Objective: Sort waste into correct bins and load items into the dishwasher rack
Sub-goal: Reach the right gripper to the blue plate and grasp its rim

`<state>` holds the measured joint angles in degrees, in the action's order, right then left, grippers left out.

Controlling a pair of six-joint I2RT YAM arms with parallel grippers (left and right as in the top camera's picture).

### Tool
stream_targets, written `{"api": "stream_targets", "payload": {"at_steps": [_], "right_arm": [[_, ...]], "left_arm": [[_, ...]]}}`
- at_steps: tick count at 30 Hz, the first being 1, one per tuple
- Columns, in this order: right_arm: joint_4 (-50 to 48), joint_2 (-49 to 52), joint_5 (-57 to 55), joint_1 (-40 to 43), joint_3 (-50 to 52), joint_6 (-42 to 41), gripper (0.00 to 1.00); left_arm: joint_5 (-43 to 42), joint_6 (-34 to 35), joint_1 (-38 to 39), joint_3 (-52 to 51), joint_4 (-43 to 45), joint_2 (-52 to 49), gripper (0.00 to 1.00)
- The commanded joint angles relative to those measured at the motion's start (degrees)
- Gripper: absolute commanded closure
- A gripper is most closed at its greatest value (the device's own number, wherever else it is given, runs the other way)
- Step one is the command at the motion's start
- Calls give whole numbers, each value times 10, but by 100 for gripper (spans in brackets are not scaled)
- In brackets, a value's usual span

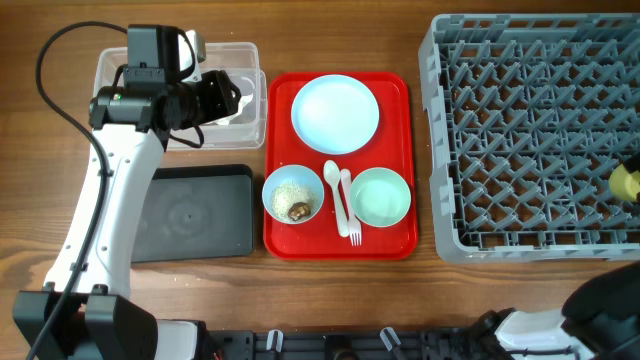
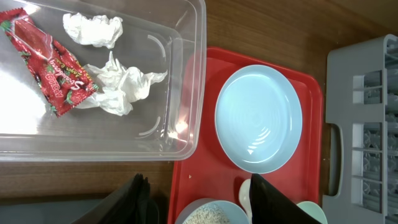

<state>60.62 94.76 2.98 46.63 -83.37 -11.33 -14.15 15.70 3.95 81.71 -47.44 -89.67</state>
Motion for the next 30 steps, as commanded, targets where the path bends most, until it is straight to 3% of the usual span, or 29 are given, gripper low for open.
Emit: {"api": "stream_targets", "payload": {"at_steps": [1,3,5,6,7,9,17,21,25,30], "right_arm": [[-4,54,-4,2,-11,-8,68],[-9,85,-4,2,-11,-9,67],[-10,99,-4,2,-11,-8,59],[-10,104,-4,2,-11,-8,48],[-10,105,0,2,-11,-8,28],[-10,104,21,2,-11,-6,9],[-1,31,58,0,-28,-6,6],[-3,-66,117,-23,-48,11,7],[-15,-150,228,-129,-48,86,7],[-28,-143,238,-337,-47,99,7]], "left_arm": [[7,-10,-2,1,0,12,47],[7,-9,-2,1,0,12,47],[7,-10,-2,1,0,12,47],[7,-9,-2,1,0,12,47],[7,-10,-2,0,0,12,47],[7,-9,-2,1,0,12,46],[8,-10,-2,1,-5,12,42],[14,-10,-2,0,-25,12,32],[59,-10,-2,0,-57,12,30],[64,-9,-2,0,-79,12,24]]}}
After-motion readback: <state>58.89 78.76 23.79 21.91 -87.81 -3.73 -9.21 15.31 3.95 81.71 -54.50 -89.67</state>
